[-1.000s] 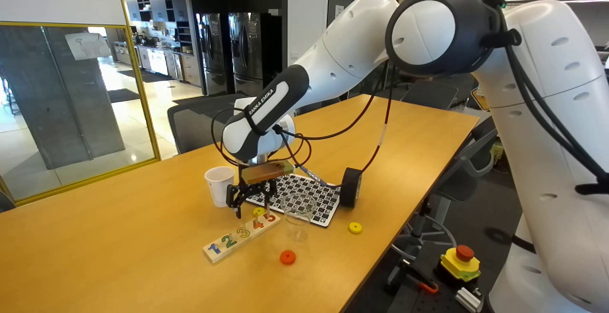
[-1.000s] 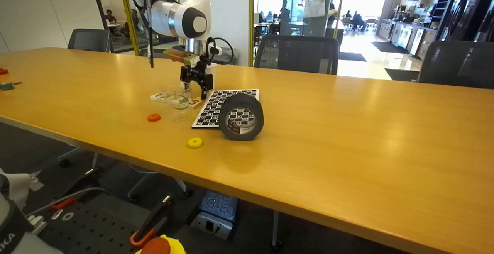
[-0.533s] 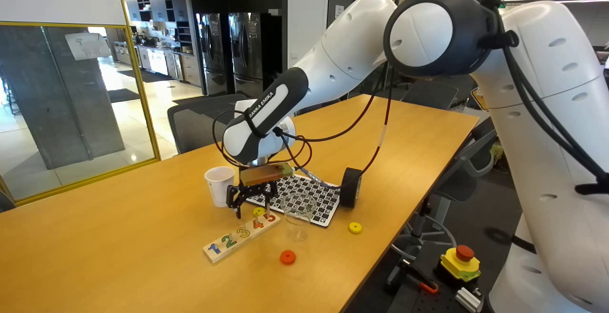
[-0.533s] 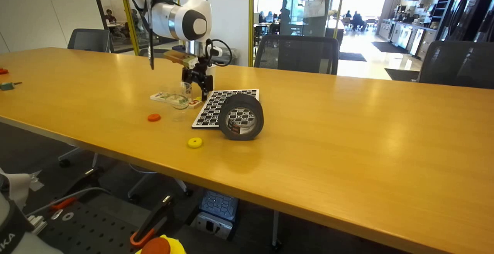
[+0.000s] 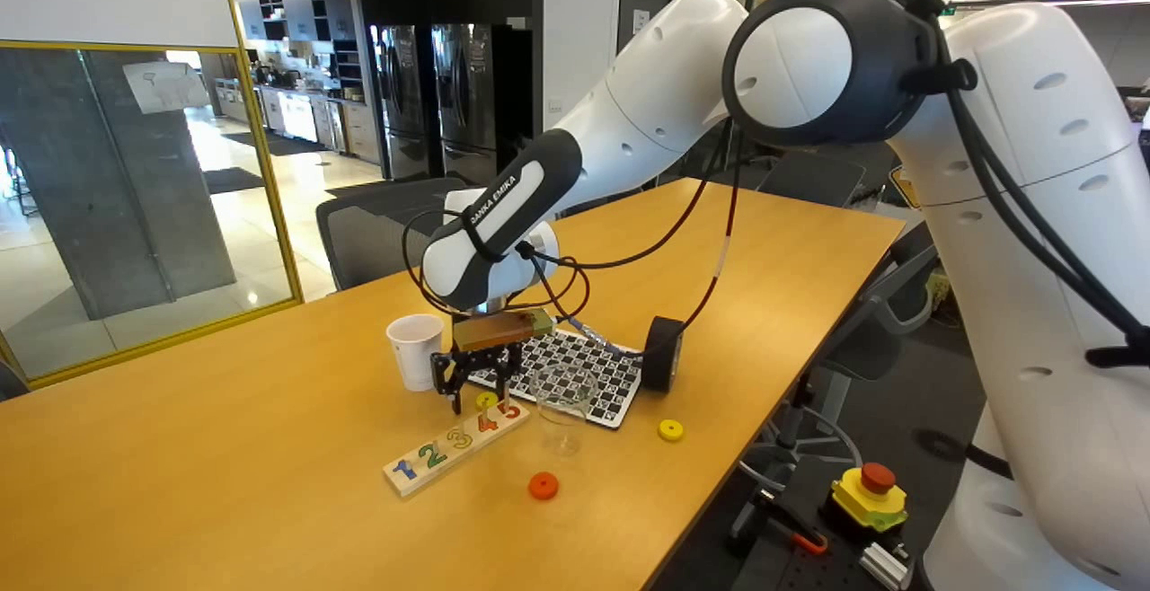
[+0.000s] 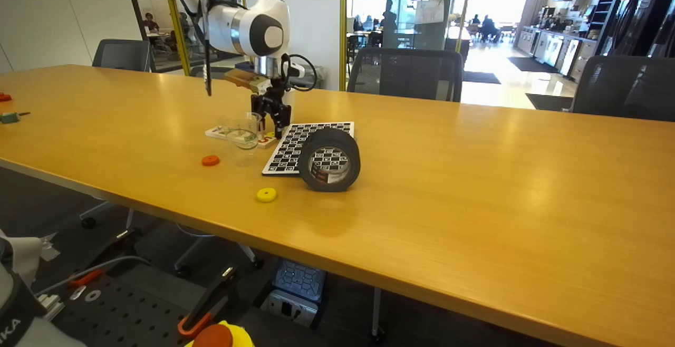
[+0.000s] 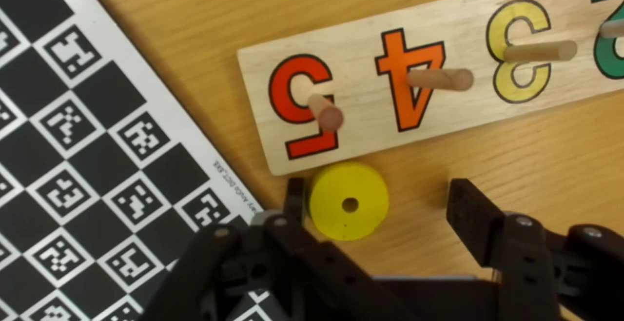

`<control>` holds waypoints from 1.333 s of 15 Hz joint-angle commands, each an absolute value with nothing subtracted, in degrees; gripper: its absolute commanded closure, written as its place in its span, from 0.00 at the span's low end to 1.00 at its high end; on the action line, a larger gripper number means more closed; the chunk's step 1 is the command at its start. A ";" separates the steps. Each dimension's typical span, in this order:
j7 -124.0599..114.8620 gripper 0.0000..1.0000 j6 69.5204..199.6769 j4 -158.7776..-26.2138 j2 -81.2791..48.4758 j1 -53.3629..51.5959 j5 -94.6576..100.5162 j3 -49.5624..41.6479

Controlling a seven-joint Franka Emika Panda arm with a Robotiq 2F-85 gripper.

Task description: Put the orange circles inside the white cup and the yellow circles in the transparent cup.

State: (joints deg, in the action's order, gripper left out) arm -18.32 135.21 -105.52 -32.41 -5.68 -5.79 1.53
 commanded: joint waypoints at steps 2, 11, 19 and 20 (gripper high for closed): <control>-20.18 0.62 136.72 -105.82 -32.02 -7.07 -5.15 0.12; -24.52 0.77 135.08 -106.92 -27.41 -9.91 -0.61 -2.64; -26.21 0.77 126.82 -116.91 -8.82 -10.36 5.72 -2.01; -24.55 0.77 124.95 -118.41 -6.56 -9.82 4.91 -1.19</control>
